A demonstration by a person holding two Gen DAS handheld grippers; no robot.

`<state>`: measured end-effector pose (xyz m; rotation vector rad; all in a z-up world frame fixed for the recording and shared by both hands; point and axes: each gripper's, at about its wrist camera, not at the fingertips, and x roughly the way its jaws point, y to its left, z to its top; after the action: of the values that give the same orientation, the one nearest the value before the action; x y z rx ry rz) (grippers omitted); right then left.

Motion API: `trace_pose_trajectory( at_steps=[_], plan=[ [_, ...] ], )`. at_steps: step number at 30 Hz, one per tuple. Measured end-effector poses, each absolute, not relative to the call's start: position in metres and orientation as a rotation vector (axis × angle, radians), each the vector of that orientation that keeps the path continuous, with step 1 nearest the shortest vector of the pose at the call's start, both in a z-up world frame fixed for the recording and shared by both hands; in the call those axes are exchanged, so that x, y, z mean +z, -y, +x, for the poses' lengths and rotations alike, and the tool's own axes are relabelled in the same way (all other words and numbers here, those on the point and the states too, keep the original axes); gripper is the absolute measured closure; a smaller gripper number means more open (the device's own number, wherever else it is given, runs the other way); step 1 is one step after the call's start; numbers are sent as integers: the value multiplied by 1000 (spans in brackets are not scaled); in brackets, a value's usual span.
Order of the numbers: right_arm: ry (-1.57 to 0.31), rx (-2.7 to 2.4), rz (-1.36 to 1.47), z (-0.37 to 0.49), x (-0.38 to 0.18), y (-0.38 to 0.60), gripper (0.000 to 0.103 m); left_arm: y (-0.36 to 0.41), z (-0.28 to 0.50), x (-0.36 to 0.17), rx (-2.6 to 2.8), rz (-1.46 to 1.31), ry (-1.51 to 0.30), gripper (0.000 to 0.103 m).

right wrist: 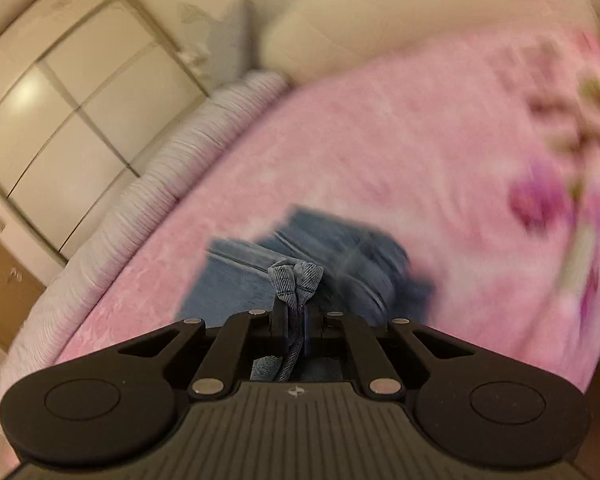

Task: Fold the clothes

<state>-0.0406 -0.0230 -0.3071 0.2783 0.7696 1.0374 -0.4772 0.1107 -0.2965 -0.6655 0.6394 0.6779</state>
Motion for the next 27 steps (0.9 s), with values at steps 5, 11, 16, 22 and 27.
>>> trace_pose_trajectory(
  at_steps=[5, 11, 16, 22, 27],
  plan=[
    [-783, 960, 221, -23, -317, 20, 99, -113, -475, -304, 692, -661, -668, 68],
    [-734, 870, 312, -30, -322, 34, 99, -119, -475, -300, 711, -629, -660, 68],
    [-793, 846, 297, -14, -336, 40, 98, -125, -472, -310, 714, -632, -685, 68],
    [-771, 825, 369, -8, -318, 59, 66, -121, -473, -306, 733, -622, -683, 68],
    [-662, 926, 188, -31, -304, 53, 66, -123, -471, -310, 743, -631, -719, 70]
  ],
)
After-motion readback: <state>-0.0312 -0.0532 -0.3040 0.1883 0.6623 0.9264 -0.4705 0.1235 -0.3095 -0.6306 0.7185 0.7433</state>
